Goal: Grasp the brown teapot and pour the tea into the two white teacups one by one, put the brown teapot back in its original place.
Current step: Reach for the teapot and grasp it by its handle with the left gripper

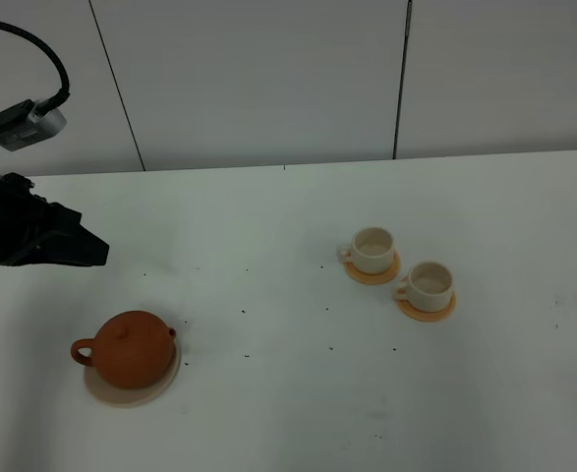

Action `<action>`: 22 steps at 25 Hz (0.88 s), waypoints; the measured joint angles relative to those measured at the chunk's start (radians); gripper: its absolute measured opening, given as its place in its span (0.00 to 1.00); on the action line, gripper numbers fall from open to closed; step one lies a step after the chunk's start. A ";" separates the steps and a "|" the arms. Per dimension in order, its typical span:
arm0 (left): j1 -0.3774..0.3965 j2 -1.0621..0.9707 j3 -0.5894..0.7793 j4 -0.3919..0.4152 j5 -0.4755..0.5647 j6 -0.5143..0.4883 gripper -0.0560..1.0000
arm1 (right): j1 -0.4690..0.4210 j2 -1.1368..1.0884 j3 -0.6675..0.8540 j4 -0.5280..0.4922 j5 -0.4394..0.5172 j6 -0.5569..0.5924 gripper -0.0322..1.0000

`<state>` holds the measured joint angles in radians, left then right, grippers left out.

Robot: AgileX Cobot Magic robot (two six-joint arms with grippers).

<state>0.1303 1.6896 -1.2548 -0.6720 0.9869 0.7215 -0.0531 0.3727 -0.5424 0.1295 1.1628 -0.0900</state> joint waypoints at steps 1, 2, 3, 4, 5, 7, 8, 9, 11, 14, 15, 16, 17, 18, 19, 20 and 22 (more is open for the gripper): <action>0.000 0.000 0.000 0.000 0.000 0.000 0.28 | 0.000 -0.026 0.012 0.000 0.002 -0.009 0.26; 0.000 0.000 0.000 0.000 0.000 0.000 0.28 | 0.000 -0.046 0.014 0.001 -0.001 -0.016 0.26; 0.000 0.000 0.000 0.000 0.000 0.000 0.28 | 0.000 -0.068 0.015 0.004 -0.004 -0.023 0.26; 0.000 0.000 0.000 0.000 0.000 0.000 0.28 | 0.000 -0.087 0.017 0.008 -0.006 -0.028 0.26; 0.000 0.000 0.000 0.000 0.000 0.000 0.28 | 0.000 -0.102 0.019 0.012 -0.010 -0.033 0.26; 0.000 0.000 0.000 0.000 0.000 0.000 0.28 | 0.000 -0.134 0.027 0.024 -0.037 -0.039 0.26; 0.000 0.000 0.000 0.000 0.000 0.000 0.28 | 0.000 -0.147 0.037 0.033 -0.056 -0.041 0.26; 0.000 0.000 0.000 0.000 0.000 0.000 0.28 | 0.000 -0.154 0.043 0.043 -0.063 -0.041 0.26; 0.000 0.000 0.000 0.000 0.000 0.000 0.28 | 0.000 -0.163 0.050 0.051 -0.073 -0.043 0.26; 0.000 0.000 0.000 0.000 -0.001 0.001 0.28 | 0.000 -0.167 0.050 0.053 -0.079 -0.043 0.26; 0.000 0.000 0.000 0.000 -0.001 0.001 0.28 | 0.000 -0.167 0.050 0.053 -0.079 -0.043 0.26; 0.000 0.000 0.000 0.000 -0.001 0.002 0.28 | 0.000 -0.167 0.050 0.058 -0.079 -0.043 0.26; 0.000 0.000 0.000 0.000 -0.001 0.004 0.28 | 0.000 -0.167 0.050 0.063 -0.080 -0.043 0.26; 0.000 0.000 0.000 0.004 -0.001 0.010 0.28 | 0.000 -0.167 0.051 0.071 -0.081 -0.043 0.26; 0.000 0.000 0.000 0.012 -0.001 0.018 0.28 | 0.000 -0.167 0.051 0.075 -0.081 -0.043 0.26; 0.000 0.000 0.000 0.028 -0.002 0.022 0.28 | 0.000 -0.167 0.051 0.076 -0.081 -0.043 0.26; 0.000 0.000 0.000 0.053 -0.005 0.027 0.28 | 0.000 -0.167 0.051 0.076 -0.081 -0.043 0.26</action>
<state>0.1303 1.6896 -1.2548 -0.6186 0.9819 0.7486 -0.0531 0.2060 -0.4916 0.2058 1.0822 -0.1325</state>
